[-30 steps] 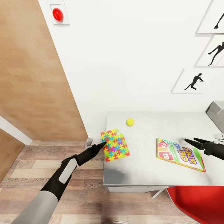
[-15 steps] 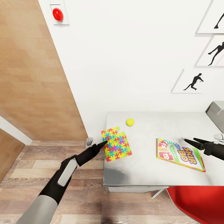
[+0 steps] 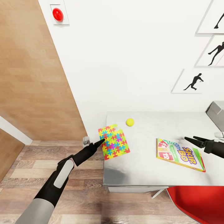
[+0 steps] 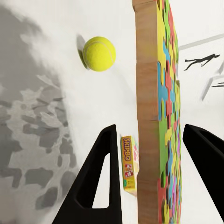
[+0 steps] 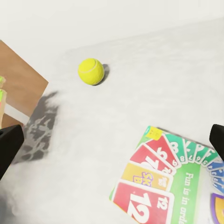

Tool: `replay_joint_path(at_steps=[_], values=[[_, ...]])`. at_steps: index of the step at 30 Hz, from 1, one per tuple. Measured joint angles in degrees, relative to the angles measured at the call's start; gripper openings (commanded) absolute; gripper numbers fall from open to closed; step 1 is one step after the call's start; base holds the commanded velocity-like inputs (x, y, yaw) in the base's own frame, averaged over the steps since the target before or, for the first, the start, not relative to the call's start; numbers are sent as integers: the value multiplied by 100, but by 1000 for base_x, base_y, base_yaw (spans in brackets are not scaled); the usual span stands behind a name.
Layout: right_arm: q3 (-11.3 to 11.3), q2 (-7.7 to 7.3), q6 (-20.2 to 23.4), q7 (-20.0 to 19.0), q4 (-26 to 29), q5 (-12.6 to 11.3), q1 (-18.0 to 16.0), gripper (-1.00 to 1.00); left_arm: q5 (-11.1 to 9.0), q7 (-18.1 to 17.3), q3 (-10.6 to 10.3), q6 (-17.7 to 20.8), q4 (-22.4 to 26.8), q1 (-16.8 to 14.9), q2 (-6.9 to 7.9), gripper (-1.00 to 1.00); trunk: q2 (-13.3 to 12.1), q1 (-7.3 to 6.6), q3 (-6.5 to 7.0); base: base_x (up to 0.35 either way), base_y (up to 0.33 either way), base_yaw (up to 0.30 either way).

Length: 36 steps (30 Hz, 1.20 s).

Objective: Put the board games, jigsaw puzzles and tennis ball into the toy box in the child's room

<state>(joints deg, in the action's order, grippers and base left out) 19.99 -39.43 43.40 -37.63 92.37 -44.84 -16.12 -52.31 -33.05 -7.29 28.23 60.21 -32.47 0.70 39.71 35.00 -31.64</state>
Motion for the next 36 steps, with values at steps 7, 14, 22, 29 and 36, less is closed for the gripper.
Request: replay_joint_path(at_steps=[7,14,22,29,36], values=[[0,0,0,0,0,0,0,100,0,0,0,0,0,0,0,-100,0,0,0,0,0,0],[0,0,0,0,0,0,0,100,0,0,0,0,0,0,0,-100,0,0,0,0,0,0],[0,0,0,0,0,0,0,100,0,0,0,0,0,0,0,-100,0,0,1,0,0,0],[0,0,0,0,0,0,0,100,0,0,0,0,0,0,0,-100,0,0,1,0,0,0],[12,60,133,6,1,-137,12,100,-100,31,130,137,122,-65,65,-100,0,0,1,0,0,-123]])
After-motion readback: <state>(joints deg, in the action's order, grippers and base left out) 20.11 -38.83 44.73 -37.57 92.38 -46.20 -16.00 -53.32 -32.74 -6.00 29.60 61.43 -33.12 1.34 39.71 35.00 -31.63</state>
